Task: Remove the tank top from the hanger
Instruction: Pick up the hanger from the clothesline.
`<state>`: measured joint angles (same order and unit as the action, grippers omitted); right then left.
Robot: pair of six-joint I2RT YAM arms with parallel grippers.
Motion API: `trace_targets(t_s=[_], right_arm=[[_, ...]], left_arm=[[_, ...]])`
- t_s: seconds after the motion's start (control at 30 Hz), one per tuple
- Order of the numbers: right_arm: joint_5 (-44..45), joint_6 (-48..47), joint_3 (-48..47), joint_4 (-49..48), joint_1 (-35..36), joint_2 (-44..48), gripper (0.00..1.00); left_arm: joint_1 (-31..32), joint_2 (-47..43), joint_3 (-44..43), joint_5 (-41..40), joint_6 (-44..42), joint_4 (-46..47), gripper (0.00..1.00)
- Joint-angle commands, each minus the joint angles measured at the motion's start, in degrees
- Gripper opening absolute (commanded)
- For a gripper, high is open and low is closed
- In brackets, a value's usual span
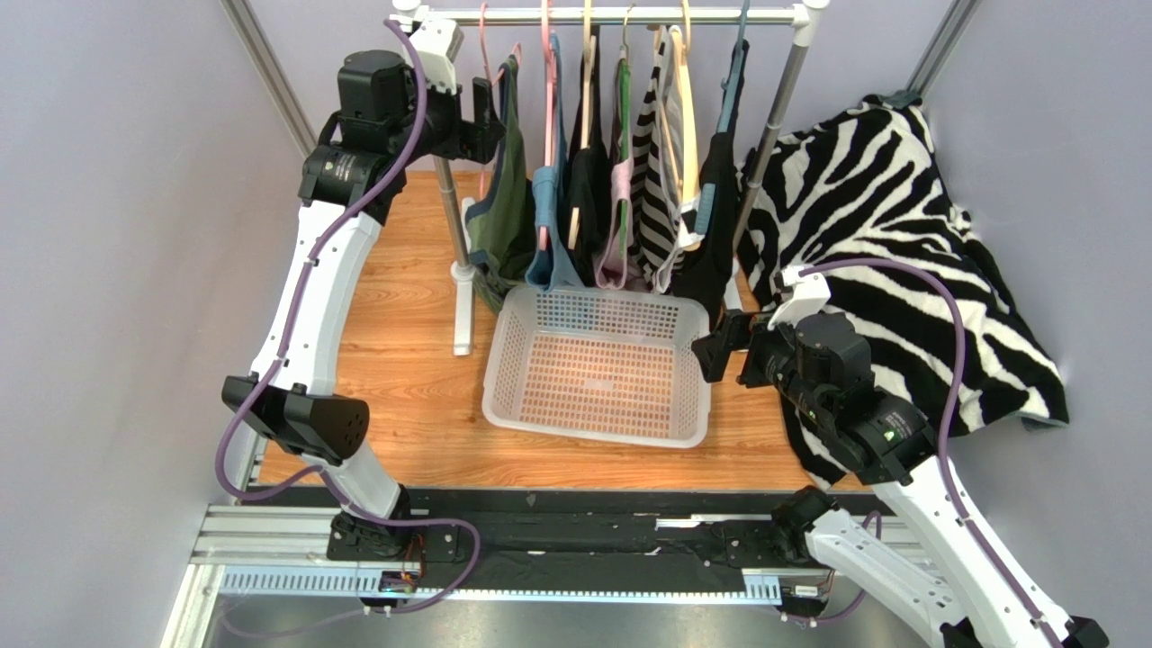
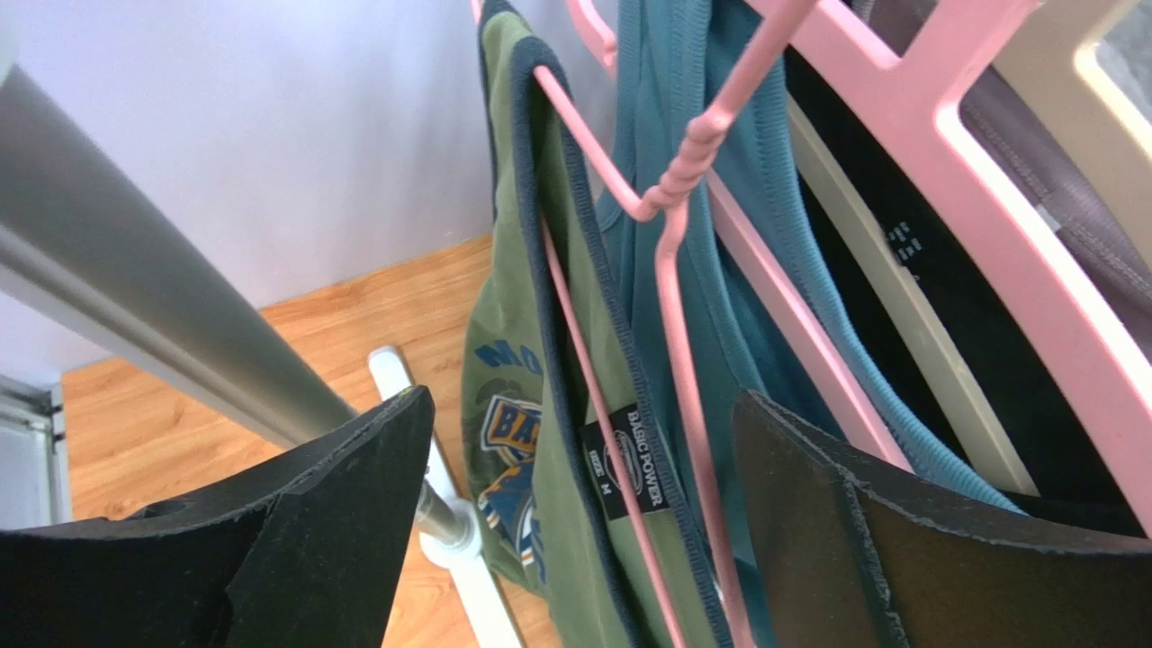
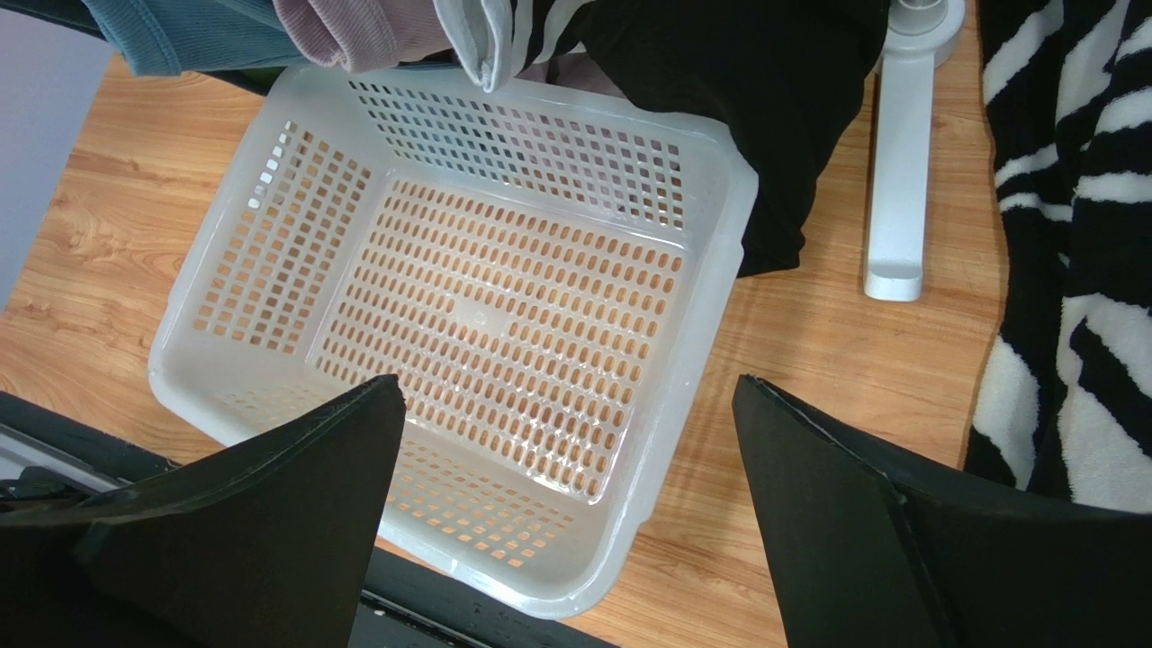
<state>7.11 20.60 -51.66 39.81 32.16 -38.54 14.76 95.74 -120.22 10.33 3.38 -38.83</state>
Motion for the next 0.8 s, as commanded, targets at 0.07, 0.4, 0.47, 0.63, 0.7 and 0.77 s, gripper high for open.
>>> trace_targets(t_s=[0.07, 0.4, 0.47, 0.63, 0.7, 0.77], right_arm=[[1.24, -1.09, 0.07, -2.72, 0.62, 0.75, 0.97], [1.15, -1.18, 0.24, -2.99, 0.8, 1.37, 0.89], [0.89, -1.18, 0.16, -2.99, 0.8, 1.11, 0.87], [0.71, -1.18, 0.24, -3.08, 0.88, 1.1, 0.79], [0.71, -1.18, 0.33, -2.99, 0.97, 1.19, 0.76], [0.53, -1.18, 0.33, -2.99, 0.88, 1.1, 0.75]], left_arm=[[0.88, -2.93, 1.48, -1.54, 0.23, 2.18, 0.77], [1.06, -6.01, 8.6, 1.01, -0.3, 1.74, 0.3], [1.06, -6.18, 8.6, 1.27, -0.39, 1.22, 0.15], [1.06, -6.18, 5.45, 1.62, -0.48, -0.02, 0.0], [1.14, -6.44, 3.07, 1.28, -1.09, -0.11, 0.0], [1.32, -6.89, 0.01, 1.1, -2.14, -0.45, 0.0]])
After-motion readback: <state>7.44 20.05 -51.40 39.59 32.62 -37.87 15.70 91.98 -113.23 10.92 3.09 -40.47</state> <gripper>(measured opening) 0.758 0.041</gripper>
